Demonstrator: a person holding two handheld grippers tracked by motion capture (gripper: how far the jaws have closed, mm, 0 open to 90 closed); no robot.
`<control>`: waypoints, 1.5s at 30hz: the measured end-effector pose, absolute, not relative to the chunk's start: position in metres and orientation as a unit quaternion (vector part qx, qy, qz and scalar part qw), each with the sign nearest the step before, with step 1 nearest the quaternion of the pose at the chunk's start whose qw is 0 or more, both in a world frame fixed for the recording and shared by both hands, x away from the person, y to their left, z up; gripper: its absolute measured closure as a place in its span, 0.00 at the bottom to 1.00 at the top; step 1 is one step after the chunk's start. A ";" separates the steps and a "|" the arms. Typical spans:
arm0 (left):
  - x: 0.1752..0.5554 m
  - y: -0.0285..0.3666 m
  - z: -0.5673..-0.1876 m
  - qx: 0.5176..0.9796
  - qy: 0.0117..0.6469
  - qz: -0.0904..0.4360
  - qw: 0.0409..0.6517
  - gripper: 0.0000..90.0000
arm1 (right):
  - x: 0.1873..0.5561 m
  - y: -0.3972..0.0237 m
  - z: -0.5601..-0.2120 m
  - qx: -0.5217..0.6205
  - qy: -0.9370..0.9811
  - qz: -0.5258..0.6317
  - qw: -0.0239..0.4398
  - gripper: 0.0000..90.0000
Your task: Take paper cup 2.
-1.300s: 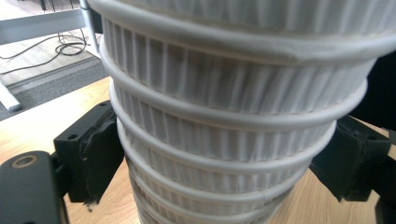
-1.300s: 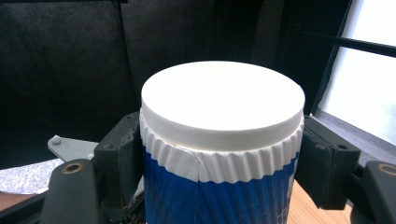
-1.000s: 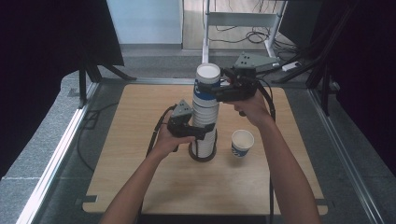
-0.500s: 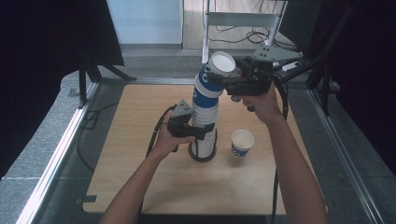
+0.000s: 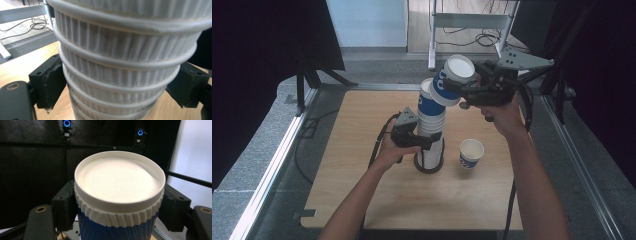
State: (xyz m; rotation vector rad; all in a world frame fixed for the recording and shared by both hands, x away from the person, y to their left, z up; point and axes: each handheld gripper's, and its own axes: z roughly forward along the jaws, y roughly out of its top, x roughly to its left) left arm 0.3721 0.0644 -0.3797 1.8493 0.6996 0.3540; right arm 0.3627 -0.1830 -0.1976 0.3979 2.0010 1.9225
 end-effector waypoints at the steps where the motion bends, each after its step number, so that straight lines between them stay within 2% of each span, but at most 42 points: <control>1: 0.372 0.064 -0.380 0.777 0.294 0.149 0.537 0.13 | 0.360 -0.185 -0.197 0.138 0.703 0.676 0.170 0.30; 7: 0.372 0.064 -0.380 0.775 0.295 0.150 0.538 0.13 | 0.344 -0.203 -0.202 0.128 0.701 0.681 0.170 0.30; 16: 0.371 0.063 -0.380 0.773 0.297 0.152 0.539 0.13 | 0.322 -0.226 -0.233 0.125 0.710 0.675 0.161 0.30; 26: 0.370 0.064 -0.379 0.776 0.297 0.154 0.535 0.13 | 0.316 -0.226 -0.263 0.128 0.716 0.670 0.146 0.30; 39: 0.369 0.063 -0.377 0.778 0.297 0.161 0.529 0.13 | 0.317 -0.220 -0.282 0.129 0.722 0.666 0.134 0.30; 45: 0.366 0.066 -0.373 0.775 0.294 0.157 0.536 0.05 | 0.315 -0.217 -0.288 0.129 0.728 0.661 0.132 0.30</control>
